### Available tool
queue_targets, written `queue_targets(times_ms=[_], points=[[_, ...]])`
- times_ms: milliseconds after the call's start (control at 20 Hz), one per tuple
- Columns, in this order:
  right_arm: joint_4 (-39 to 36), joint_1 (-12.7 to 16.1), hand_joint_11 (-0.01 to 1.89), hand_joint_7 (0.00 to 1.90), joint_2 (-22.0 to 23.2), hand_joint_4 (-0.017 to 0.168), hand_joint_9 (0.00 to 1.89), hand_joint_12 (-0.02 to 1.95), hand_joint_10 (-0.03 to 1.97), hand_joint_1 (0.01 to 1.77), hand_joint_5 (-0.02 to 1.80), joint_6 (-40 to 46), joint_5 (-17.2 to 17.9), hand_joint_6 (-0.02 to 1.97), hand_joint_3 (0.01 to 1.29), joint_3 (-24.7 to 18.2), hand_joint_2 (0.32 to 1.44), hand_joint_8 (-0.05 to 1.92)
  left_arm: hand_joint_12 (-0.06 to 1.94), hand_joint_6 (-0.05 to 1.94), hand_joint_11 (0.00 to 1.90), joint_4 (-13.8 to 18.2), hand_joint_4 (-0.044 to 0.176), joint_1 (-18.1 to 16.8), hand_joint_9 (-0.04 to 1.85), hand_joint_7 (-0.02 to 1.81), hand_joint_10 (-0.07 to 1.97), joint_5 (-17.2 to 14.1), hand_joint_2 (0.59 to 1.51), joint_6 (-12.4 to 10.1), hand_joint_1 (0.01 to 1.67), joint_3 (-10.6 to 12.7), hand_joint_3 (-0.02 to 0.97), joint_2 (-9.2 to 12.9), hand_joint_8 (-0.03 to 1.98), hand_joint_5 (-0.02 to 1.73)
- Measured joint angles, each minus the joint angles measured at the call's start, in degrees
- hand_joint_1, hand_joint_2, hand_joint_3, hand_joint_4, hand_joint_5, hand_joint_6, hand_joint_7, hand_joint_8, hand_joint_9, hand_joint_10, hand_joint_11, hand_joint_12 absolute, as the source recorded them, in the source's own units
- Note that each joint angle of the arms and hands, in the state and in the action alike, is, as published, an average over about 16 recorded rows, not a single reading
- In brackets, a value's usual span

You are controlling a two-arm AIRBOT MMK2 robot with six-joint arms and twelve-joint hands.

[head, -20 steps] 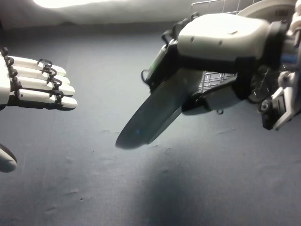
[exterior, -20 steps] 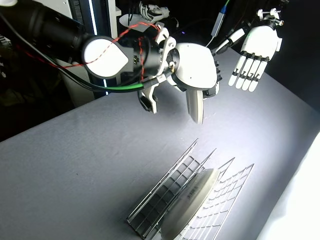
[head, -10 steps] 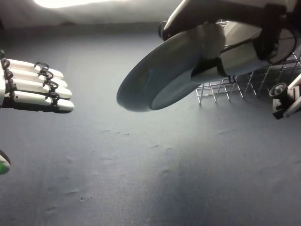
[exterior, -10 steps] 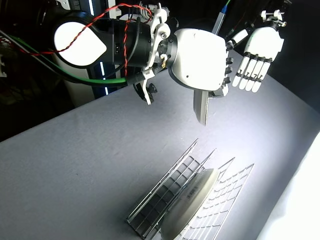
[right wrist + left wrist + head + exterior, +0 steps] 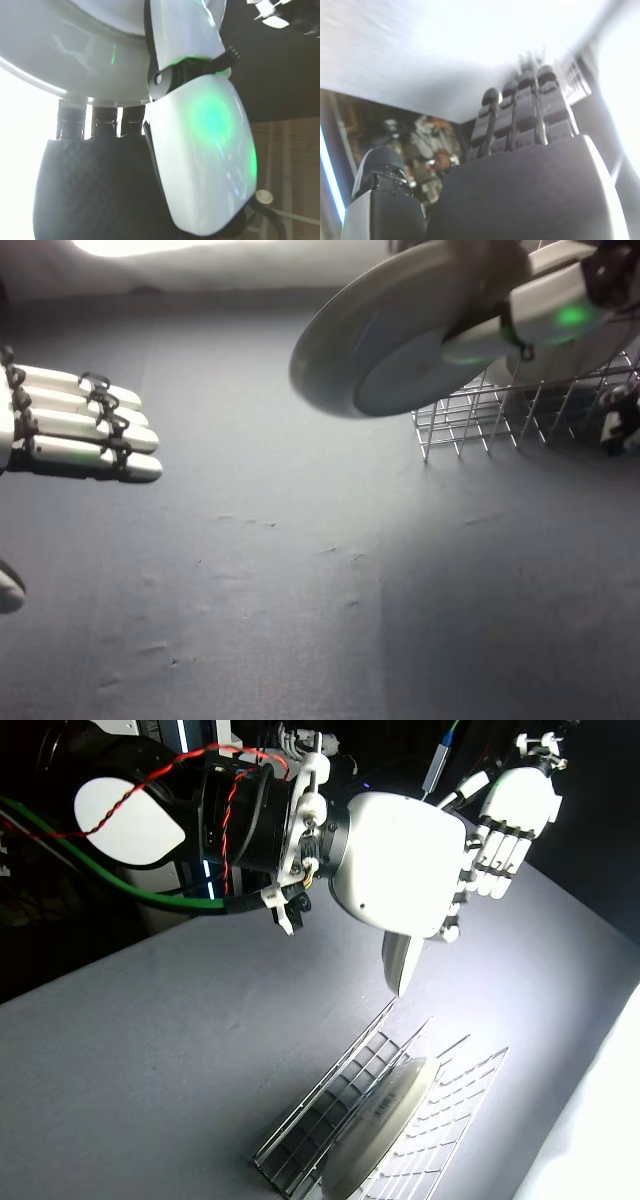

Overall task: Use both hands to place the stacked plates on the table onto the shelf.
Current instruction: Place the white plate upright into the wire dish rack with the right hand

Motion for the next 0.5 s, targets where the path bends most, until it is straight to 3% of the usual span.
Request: queue_targets(times_ms=[500], points=[[1.8, -1.5, 0.84, 1.06, 2.0, -0.004, 1.05, 1.51, 0.85, 1.49, 0.95, 0.0, -0.8, 0.86, 0.01, 4.2, 0.97, 0.75, 0.01, 0.02, 0.01, 0.9, 0.006, -0.8, 0.02, 0.01, 0.01, -1.1, 1.043, 0.1, 0.01, -1.1, 0.019, 0.1, 0.00, 0.04]])
